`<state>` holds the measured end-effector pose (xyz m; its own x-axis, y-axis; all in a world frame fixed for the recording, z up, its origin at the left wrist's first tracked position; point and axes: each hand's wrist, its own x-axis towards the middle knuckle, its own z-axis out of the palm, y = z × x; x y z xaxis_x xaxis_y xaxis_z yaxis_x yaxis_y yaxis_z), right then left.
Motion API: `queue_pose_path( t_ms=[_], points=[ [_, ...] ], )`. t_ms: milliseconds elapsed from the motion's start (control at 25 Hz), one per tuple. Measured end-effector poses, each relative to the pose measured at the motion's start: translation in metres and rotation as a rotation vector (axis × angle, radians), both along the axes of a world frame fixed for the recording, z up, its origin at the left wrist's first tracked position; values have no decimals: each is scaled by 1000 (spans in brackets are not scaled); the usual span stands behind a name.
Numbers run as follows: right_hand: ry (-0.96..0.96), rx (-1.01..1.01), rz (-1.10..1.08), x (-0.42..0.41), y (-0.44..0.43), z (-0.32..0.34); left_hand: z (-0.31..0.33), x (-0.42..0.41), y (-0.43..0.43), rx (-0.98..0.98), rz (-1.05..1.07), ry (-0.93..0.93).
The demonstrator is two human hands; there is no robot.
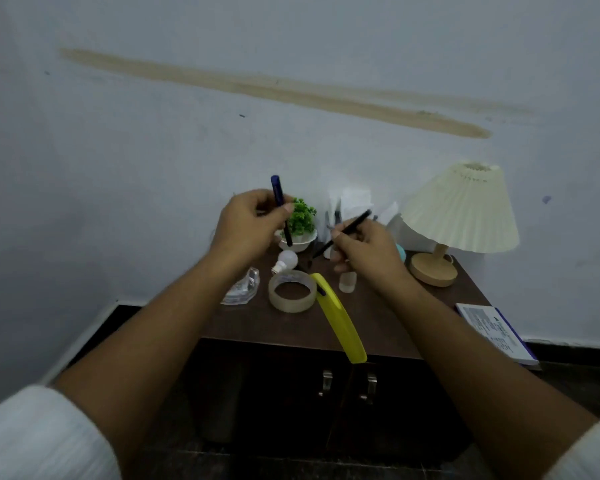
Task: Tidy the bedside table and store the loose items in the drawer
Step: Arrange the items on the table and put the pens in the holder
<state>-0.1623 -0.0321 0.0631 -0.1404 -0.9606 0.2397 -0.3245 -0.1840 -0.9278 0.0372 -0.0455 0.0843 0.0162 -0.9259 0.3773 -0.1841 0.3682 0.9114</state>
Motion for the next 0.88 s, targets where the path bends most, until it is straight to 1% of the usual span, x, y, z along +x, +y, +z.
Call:
queue_pose_path(
  t_ms=[120,280,520,600,760,800,880],
  points=[
    [94,-16,58,22,-44,20,28,26,-36,-67,84,-188],
    [232,-68,59,46,-105,29,34,61,-90,-59,191,-295],
    [269,-89,87,72,-172,26,11,83,-159,-93,295,-427],
    [299,-72,105,80,-185,21,3,81,-172,-102,310,-492],
    [329,-21,110,92,-199,11,-16,76,-187,-62,316,-614],
    [319,-13,104,93,-200,10,-19,77,-188,-55,314,-629],
    [289,-4,99,92,-198,12,-21,79,-186,-39,299,-593]
  ],
)
